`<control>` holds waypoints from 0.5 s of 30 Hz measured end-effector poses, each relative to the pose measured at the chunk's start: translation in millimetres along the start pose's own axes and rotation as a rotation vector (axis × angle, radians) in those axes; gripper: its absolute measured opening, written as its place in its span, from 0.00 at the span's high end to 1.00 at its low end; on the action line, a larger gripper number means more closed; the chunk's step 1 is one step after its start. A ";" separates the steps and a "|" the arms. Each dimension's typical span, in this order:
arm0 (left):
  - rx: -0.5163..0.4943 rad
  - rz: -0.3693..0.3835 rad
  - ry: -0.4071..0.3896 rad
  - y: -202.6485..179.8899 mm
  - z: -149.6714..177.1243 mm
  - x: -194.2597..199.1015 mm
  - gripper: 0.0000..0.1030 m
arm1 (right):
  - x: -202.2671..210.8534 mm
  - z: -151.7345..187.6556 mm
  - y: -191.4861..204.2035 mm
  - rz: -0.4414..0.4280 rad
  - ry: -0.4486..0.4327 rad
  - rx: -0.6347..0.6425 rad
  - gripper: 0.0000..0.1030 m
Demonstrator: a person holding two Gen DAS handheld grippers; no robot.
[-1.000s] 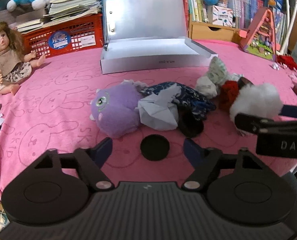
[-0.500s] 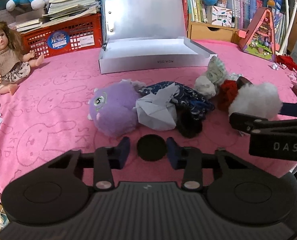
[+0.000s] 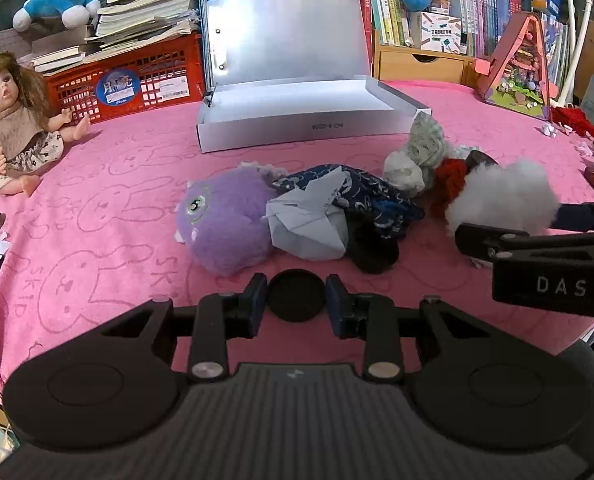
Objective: Organize objects
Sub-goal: 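Lift the black puck with left gripper while right gripper lifts the white plush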
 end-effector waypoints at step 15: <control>0.001 -0.004 -0.002 1.1 -0.9 2.8 0.64 | -5.7 -1.2 5.6 0.004 0.017 0.011 0.18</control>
Point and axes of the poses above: each gripper's, at about its wrist camera, not at the fingertips, and x roughly against the way its jaws point, y to its left, z to its underside, the point moved 7 cm from there along -x, roughly the way its jaws point, and after that the axes turned 8 degrees about -x, right-handed, at the moved point
